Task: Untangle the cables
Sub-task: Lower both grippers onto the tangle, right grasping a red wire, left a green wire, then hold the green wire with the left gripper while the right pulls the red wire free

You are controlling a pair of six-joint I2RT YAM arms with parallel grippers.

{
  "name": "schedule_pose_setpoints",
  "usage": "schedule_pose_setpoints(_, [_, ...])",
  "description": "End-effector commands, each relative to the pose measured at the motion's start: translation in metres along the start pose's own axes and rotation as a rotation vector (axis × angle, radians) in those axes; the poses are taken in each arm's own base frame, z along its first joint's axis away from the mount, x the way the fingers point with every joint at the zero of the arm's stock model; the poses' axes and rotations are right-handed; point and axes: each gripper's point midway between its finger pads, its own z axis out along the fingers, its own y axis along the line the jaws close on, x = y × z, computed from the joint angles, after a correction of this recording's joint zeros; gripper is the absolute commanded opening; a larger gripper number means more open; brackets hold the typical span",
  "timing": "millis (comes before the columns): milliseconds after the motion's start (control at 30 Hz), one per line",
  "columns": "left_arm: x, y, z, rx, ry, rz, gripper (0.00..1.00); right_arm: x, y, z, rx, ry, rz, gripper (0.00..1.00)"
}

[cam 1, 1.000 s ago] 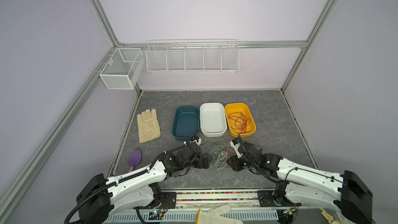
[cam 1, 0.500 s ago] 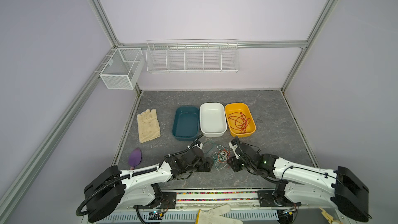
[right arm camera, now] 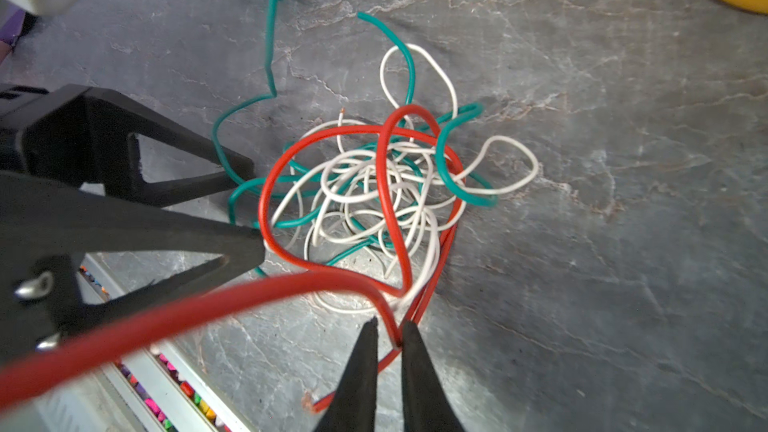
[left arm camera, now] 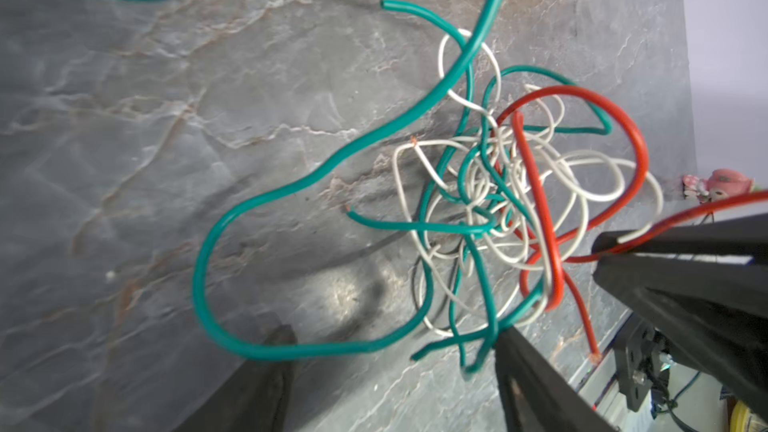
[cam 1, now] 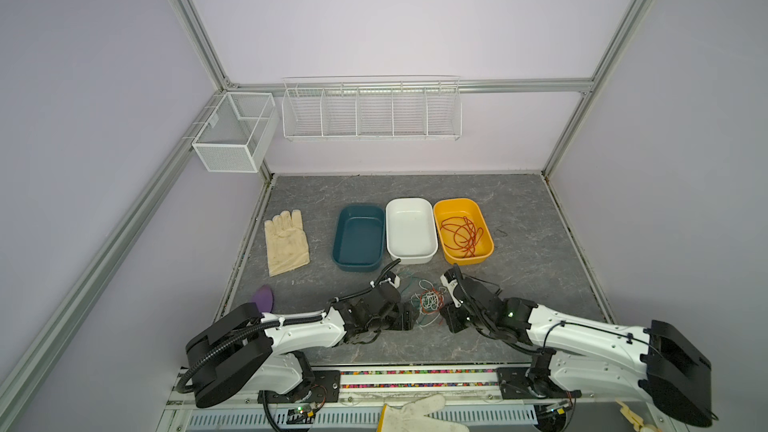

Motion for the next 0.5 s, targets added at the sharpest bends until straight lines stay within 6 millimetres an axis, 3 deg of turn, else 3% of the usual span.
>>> schedule_pose_setpoints(0, [0.003,0.0,0.004,0.014,0.0,-0.019,0.68,-0.001,0.001,-0.006,-0.002,-0.019,-0.01,0.13])
schedule_pose_setpoints(300, [0.006,0.004,0.008,0.01,0.006,-0.019,0.39,-0.007,0.002,-0.017,-0.013,-0.052,-0.019,0.13])
schedule_pose_setpoints(467, [0.005,0.001,0.008,0.017,0.0,-0.019,0.26,-0.006,0.005,-0.015,-0.025,-0.041,-0.022,0.28])
